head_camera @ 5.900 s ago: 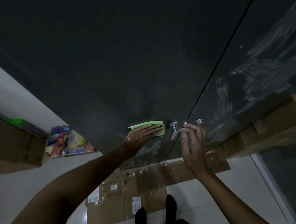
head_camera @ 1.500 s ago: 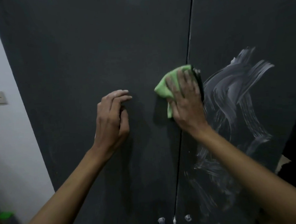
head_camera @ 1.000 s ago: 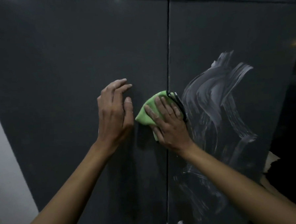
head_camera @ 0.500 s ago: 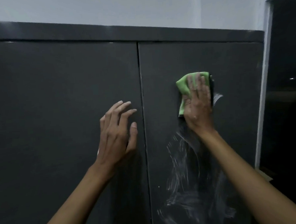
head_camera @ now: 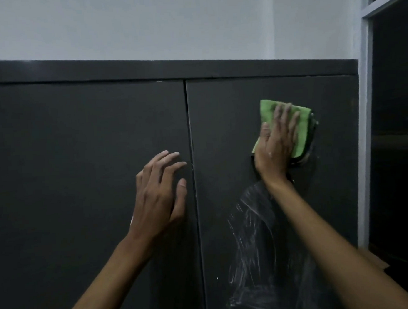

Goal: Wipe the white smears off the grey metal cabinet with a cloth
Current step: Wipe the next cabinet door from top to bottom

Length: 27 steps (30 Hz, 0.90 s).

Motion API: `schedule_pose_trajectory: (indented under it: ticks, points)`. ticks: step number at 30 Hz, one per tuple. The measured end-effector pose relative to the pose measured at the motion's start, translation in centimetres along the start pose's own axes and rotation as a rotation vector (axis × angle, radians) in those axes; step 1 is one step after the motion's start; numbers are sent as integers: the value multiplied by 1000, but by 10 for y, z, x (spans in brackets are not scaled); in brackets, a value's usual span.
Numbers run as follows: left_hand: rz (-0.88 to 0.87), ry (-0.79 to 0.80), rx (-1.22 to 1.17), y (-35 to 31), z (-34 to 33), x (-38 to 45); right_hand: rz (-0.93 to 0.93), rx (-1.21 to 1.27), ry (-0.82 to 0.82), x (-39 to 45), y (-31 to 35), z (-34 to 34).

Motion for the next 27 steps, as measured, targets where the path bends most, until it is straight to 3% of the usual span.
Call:
schedule_pose_trajectory:
  ticks: [7, 9, 11, 15, 21, 23, 27]
  points:
    - [-14, -123, -66, -18, -10, 19, 729, -50, 322, -50, 59, -33]
    - [-7, -119, -74, -20, -13, 19, 839, -49, 375, -51, 52, -30]
    - [-6, -112, -75, -20, -15, 17, 810, -79, 318, -37, 40, -24]
    - [-2, -106, -51, -11, -10, 13, 506, -200, 127, 7, 15, -12]
    - [34, -55, 1, 2, 2, 16, 123, -70, -31, 34, 43, -19]
    - [35, -43, 9, 4, 3, 21, 150, -66, -18, 30, 59, -27]
    - [61, -85, -12, -1, -1, 30, 495, -94, 145, 4, 86, -42]
Point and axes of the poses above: each hand's wrist, its own x-axis towards the middle knuckle, its own z-axis out of the back of the hand, y = z × x, the point moved 4 cm from there along x, towards the middle knuckle, and after that the axes turned 3 degrees about x, right-handed, at the moved point
